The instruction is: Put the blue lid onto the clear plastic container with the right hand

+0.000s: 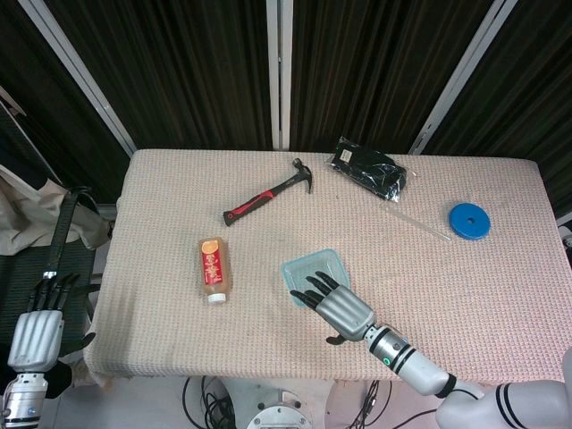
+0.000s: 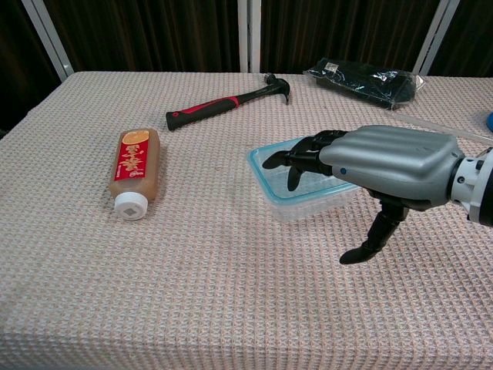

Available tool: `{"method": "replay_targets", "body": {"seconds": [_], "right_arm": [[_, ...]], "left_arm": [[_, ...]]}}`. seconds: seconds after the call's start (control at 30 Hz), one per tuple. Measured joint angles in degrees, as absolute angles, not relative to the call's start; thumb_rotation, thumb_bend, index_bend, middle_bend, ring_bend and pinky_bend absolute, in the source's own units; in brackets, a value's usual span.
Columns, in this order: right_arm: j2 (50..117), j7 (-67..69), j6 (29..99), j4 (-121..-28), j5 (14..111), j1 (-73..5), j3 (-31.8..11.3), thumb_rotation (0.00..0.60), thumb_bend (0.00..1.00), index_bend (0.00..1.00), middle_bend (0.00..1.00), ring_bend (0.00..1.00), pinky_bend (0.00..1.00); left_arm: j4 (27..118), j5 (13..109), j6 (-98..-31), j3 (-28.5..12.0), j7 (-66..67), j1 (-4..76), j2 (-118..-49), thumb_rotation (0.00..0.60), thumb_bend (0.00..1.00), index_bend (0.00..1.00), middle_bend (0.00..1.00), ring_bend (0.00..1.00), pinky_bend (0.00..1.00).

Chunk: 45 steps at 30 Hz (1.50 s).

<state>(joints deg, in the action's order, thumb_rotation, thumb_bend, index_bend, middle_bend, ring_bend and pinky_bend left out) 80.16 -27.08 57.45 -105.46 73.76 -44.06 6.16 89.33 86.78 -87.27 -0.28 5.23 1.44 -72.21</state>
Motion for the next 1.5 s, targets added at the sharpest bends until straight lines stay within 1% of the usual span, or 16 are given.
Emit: {"method": "replay_targets", "body": {"seconds": [0.27, 0.4, 0.53, 0.67, 0.83, 1.0, 1.23, 1.33, 1.5], "right_arm": [[81.74, -28.22, 54.59, -103.33, 71.86, -43.62, 5.50, 0.600, 0.00, 0.00, 0.24, 0.00, 0.00], [82.00, -28.52, 54.29, -103.09, 71.68, -43.25, 5.07, 0.600, 0.00, 0.00, 0.24, 0.00, 0.00], [81.66, -27.63, 55.14, -103.46, 73.07, -42.73, 4.59, 0.600, 0.00, 0.00, 0.23, 0.00, 0.00], [79.99, -25.97, 57.52, -104.22, 75.25, -41.61, 3.73, 0.600, 0.00, 0.00, 0.21, 0.00, 0.00], [78.03, -24.79, 58.73, -104.13, 74.58, -40.37, 2.43, 0.600, 0.00, 0.00, 0.21, 0.00, 0.00], [77.78, -23.93, 57.00, -102.40, 72.04, -39.92, 1.98, 0.600, 0.00, 0.00, 0.21, 0.00, 0.00], [79.35, -23.55, 54.04, -99.65, 70.13, -39.93, 1.76, 0.600, 0.00, 0.00, 0.21, 0.00, 0.00], [79.21, -23.15, 54.85, -99.81, 70.91, -39.54, 1.54, 0.600, 0.00, 0.00, 0.21, 0.00, 0.00], [77.35, -21.95, 59.37, -101.08, 73.82, -37.42, 1.37, 0.600, 0.00, 0.00, 0.20, 0.00, 0.00]], "left_arm": [[88.98, 86.63, -87.27, -0.17, 4.94, 1.22, -72.41, 0.600, 0.00, 0.07, 0.07, 0.00, 0.00], [88.91, 86.64, -87.17, -0.22, 4.88, 1.29, -72.42, 0.600, 0.00, 0.07, 0.07, 0.00, 0.00], [88.96, 86.68, -87.21, -0.35, 4.91, 1.37, -72.37, 0.600, 0.00, 0.07, 0.07, 0.00, 0.00], [89.04, 86.67, -87.11, -0.42, 5.06, 1.47, -72.38, 0.600, 0.00, 0.07, 0.07, 0.00, 0.00], [89.16, 86.52, -86.83, -0.45, 5.27, 1.59, -72.42, 0.600, 0.00, 0.07, 0.07, 0.00, 0.00], [89.33, 86.59, -86.78, -0.47, 5.50, 1.67, -72.43, 0.600, 0.00, 0.07, 0.07, 0.00, 0.00], [89.61, 86.58, -86.88, -0.44, 5.77, 1.61, -72.34, 0.600, 0.00, 0.07, 0.07, 0.00, 0.00], [89.65, 86.52, -86.95, -0.48, 5.78, 1.58, -72.31, 0.600, 0.00, 0.07, 0.07, 0.00, 0.00], [89.48, 86.87, -87.41, -0.92, 6.03, 1.81, -72.37, 0.600, 0.00, 0.07, 0.07, 0.00, 0.00]]}}
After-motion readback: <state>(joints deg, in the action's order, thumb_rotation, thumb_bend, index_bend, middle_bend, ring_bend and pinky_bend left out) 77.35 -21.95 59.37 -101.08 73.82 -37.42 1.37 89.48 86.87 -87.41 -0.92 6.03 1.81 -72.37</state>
